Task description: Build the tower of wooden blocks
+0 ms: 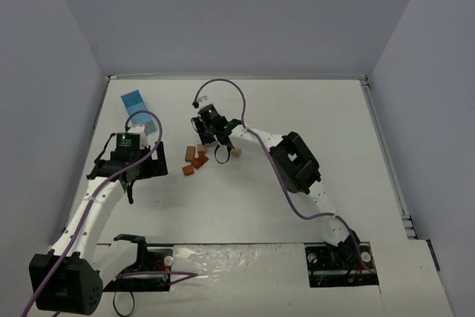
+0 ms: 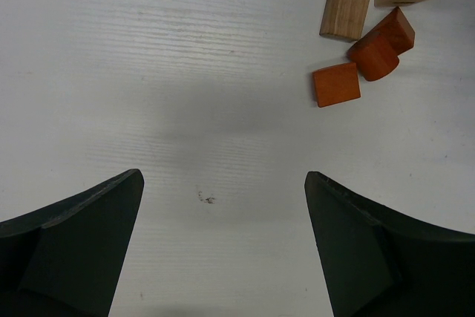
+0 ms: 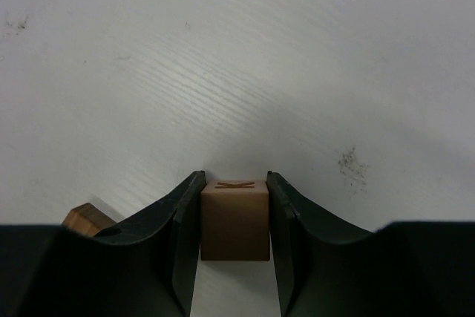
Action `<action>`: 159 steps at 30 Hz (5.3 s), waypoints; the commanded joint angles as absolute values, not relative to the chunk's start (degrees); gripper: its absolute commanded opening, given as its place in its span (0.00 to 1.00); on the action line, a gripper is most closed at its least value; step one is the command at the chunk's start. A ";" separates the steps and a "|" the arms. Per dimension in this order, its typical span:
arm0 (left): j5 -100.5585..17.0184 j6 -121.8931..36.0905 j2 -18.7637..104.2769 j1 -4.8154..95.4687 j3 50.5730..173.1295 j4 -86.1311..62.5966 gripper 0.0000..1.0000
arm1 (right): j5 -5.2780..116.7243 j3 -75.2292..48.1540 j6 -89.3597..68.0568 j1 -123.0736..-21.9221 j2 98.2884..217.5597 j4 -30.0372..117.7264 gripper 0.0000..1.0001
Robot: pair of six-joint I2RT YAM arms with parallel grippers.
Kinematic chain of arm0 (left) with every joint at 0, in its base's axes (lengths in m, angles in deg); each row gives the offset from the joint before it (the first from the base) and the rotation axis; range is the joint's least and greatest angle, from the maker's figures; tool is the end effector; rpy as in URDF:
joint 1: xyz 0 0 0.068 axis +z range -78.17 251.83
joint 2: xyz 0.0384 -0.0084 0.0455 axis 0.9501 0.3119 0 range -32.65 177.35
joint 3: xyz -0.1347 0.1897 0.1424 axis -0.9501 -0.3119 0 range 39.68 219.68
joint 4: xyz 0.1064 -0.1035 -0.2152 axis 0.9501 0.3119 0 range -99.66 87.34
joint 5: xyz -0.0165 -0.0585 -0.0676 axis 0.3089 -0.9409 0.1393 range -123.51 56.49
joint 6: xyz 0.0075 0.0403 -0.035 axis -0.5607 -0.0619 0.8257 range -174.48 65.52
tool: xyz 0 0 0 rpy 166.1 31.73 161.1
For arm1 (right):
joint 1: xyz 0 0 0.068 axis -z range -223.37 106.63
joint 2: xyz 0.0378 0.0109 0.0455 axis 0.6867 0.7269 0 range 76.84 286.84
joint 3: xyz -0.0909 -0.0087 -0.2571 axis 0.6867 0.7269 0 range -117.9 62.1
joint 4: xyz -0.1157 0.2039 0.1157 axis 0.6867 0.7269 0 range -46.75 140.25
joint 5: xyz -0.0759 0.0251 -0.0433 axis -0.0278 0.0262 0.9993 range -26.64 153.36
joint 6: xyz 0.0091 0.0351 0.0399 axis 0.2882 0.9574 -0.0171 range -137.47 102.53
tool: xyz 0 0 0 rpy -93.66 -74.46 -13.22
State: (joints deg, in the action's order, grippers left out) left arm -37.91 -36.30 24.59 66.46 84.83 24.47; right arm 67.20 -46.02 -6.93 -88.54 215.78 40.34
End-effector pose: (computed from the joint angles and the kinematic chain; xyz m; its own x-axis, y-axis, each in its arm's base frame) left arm 0.2038 -0.0219 0.2638 -0.7285 -0.2440 -0.6401 -0.0855 0.9595 -0.2685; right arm 0.3943 0.3933 0.1616 -0.4462 -0.1901 -0.8745 -0.5943 0.7935 0.1307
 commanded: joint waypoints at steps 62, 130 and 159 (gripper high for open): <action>-38.31 -38.61 27.55 66.38 85.74 20.25 0.88 | 55.73 1.45 -28.89 -80.46 174.48 39.57 0.71; -37.99 -39.26 26.40 66.38 85.82 20.31 0.88 | 48.23 -11.81 -41.43 -79.67 188.28 50.46 0.06; -37.99 -39.19 26.38 66.43 85.82 20.25 0.88 | 48.99 -12.73 -42.24 -79.67 189.84 50.46 0.28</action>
State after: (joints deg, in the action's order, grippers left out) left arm -38.20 -38.69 27.45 66.46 84.76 22.60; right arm 48.91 -11.86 -41.61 -80.04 188.43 49.75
